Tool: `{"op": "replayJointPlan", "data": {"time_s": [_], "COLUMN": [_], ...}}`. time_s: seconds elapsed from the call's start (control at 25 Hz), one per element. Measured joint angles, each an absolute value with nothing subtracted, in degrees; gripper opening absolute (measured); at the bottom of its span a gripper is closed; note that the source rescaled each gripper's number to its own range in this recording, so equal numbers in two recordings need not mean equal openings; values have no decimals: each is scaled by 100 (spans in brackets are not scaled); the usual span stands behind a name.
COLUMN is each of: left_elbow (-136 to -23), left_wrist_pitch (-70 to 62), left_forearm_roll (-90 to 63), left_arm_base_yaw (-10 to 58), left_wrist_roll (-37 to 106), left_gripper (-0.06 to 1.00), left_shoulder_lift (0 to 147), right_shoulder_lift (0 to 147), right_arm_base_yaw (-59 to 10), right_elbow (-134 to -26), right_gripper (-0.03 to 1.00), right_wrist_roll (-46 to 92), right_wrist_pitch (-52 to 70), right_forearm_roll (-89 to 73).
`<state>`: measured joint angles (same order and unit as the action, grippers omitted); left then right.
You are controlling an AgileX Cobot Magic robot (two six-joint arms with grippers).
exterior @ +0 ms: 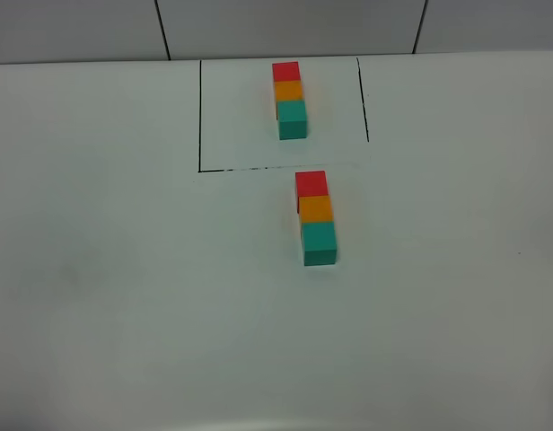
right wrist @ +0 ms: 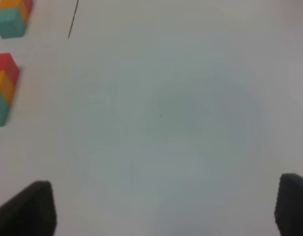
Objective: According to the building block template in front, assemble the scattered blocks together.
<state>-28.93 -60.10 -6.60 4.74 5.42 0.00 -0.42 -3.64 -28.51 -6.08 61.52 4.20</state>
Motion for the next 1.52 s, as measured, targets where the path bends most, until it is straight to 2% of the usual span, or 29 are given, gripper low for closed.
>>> {"op": "replayJointPlan", "data": {"time_s": [0.32, 1.52], "left_elbow": [-2893, -2893], "left_wrist_pitch": [-6010, -6010], "left_forearm_roll": [-660, -660], "left_arm_base_yaw": [474, 474], "left_wrist_roll": [542, 542], "left_gripper": [36, 36], "left_shoulder_lift": [0, 0], "right_shoulder_lift": [-42, -42], "right_arm_base_yaw": [-360, -223], "right_elbow": [-2851, -2851], "right_gripper": [75, 74], "right_wrist_roll": [-602, -602], "right_wrist_pitch": [6152, 6153], "right_forearm_roll": [420, 420]}}
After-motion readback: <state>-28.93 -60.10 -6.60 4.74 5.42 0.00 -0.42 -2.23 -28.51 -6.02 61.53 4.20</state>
